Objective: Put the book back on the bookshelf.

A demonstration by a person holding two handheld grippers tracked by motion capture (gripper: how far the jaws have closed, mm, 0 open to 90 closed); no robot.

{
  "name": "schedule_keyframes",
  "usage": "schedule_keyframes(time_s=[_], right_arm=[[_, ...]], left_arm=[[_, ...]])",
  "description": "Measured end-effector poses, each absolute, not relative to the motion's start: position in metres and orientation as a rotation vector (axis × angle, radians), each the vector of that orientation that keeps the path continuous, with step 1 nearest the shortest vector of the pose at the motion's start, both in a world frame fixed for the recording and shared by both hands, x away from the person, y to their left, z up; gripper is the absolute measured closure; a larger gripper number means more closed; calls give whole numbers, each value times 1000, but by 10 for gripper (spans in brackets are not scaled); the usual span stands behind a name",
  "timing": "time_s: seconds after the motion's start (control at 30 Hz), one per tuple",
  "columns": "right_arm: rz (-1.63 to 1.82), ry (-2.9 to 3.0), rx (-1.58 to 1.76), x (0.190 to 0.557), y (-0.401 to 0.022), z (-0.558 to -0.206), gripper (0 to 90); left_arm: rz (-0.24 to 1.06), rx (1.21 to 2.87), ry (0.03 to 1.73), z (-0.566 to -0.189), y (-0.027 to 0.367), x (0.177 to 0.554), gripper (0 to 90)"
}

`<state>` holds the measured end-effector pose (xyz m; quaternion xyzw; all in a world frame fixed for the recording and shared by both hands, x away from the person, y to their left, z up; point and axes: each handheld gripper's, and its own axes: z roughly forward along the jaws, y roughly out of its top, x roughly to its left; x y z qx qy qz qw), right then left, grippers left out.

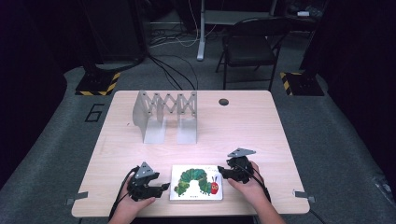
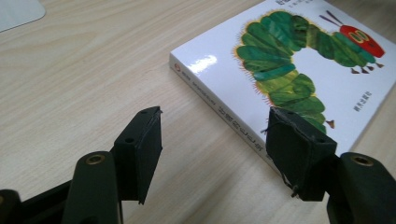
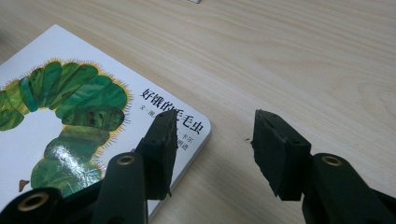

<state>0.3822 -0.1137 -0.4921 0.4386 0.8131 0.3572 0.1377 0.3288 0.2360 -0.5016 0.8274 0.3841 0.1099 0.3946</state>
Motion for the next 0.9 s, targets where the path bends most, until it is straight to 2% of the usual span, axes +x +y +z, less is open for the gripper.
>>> schedule_keyframes(time_s=[0.2, 0.5, 0.9], right_arm=[[1057, 2385, 1288, 387, -114, -491, 506], [1069, 2401, 1282, 389, -108, -493, 498], [1049, 2441, 1279, 395, -102, -499, 481]], left_arm=[[306, 2119, 947, -501, 231, 323, 304], [262, 2159, 896, -507, 216, 311, 304], [272, 2181, 862, -511, 207, 302, 298]])
